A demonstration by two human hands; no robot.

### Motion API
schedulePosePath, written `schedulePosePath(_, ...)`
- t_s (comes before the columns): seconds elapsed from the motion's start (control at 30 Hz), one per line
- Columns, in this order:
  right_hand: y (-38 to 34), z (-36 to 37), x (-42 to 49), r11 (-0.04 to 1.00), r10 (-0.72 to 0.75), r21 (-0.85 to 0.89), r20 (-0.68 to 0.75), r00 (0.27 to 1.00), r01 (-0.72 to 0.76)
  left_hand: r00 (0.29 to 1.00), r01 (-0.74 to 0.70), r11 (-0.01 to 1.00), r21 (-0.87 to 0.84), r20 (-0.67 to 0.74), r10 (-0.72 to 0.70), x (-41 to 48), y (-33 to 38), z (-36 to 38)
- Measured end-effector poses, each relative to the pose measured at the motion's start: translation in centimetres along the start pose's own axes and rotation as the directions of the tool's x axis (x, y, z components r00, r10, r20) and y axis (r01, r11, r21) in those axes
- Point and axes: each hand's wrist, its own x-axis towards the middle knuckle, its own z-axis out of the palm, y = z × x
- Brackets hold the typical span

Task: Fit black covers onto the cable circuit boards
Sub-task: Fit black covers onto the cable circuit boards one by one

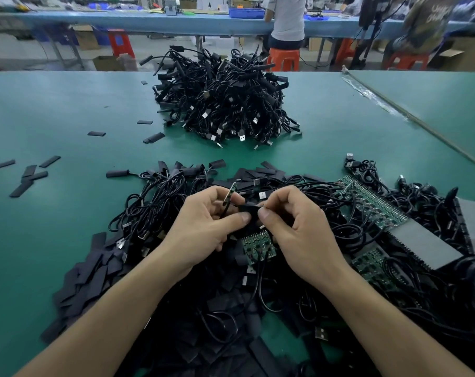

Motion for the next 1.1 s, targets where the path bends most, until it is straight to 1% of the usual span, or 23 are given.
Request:
schedulePosePath(0.13, -0.14, 0.09, -0.13, 1.000, -0.011, -0.019, 0.004, 1.000, 0.011, 1.000, 0.002, 1.000, -0.013, -0.007, -0.002, 0.04, -0.09, -0.12)
schedulePosePath(0.27, -0.33, 0.03, -0.29, 0.999, -0.025, -0.045, 0.038, 0.999, 0.027, 1.000, -0.004, 1.000, 0.021, 0.012, 0.004, 0.06, -0.24, -0.02)
schedulePosePath(0.4, -0.09, -0.04, -0.24, 0.994, -0.054, -0.098, -0.019, 0.998, 0.052, 0.998, 0.022, 1.000, 0.023, 0.057, -0.023, 0.15, -0.11, -0.17)
schedulePosePath(0.47, -0.03, -0.14, -0.20, 0.990, -0.059, -0.132, -0.022, 0.998, 0.056, 0.996, 0.039, 0.999, 0.024, 0.080, -0.041, 0.13, -0.01, -0.23)
schedulePosePath(0.6, -0.08, -0.13, -0.20, 0.998, -0.051, -0.042, 0.066, 0.997, 0.054, 0.994, 0.058, 0.997, 0.044, 0.088, -0.062, 0.05, 0.00, -0.26)
schedulePosePath(0.63, -0.05, -0.11, -0.16, 0.998, -0.052, -0.029, 0.068, 0.996, 0.054, 0.994, 0.058, 0.997, 0.046, 0.085, -0.062, 0.04, 0.02, -0.25)
schedulePosePath(0.77, 0.12, -0.15, -0.01, 1.000, -0.021, -0.012, -0.011, 1.000, 0.021, 0.997, 0.063, 0.998, 0.006, 0.045, -0.063, 0.14, 0.06, -0.34)
schedulePosePath(0.97, 0.25, -0.11, -0.14, 0.999, -0.016, -0.051, -0.024, 1.000, 0.015, 0.996, 0.067, 0.998, -0.004, 0.066, -0.066, 0.03, 0.14, -0.41)
schedulePosePath(1.1, 0.27, -0.13, -0.06, 0.999, 0.000, -0.046, -0.048, 0.999, -0.002, 0.995, 0.079, 0.995, -0.056, 0.073, -0.075, 0.02, 0.23, -0.40)
